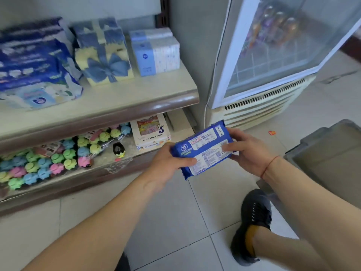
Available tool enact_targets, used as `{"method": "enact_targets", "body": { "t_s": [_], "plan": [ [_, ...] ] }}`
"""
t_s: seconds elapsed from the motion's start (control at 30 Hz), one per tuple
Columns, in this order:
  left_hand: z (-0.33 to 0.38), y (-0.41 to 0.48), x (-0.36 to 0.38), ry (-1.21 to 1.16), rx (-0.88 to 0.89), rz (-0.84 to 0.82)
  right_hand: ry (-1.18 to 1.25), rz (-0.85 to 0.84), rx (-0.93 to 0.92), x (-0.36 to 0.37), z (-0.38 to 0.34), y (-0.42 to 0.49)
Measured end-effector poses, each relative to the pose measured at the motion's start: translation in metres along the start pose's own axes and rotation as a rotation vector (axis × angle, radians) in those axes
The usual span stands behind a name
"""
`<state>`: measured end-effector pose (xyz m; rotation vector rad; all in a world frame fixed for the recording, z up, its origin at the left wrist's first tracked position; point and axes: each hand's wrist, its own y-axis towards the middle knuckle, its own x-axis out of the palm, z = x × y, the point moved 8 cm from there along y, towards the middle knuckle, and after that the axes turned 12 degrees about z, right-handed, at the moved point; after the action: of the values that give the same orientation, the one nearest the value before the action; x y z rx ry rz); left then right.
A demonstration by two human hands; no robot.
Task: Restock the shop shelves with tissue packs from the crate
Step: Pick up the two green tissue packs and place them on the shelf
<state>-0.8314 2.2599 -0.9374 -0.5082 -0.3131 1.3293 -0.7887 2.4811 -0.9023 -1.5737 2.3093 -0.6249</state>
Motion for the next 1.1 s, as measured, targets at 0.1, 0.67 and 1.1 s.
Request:
{"method": "enact_targets", "body": {
  "t_s": [0.1,0.67,1.1],
  "plan": [
    [0.055,-0.043,-0.037,0.112,0.279,0.201,-0.036,-0.010,-0.074,0.021,-0.042,-0.040],
    [0.199,-0.200,-0.216,0.319,0.699,0.530,0.298,-0.255,-0.142,0.218,-0.171,-0.126],
    [0.110,-0.179,-0.314,-0.341,0.197,0.444,-0.146,-0.444,-0.260,0.322,-0.129,-0.141]
  ]
}}
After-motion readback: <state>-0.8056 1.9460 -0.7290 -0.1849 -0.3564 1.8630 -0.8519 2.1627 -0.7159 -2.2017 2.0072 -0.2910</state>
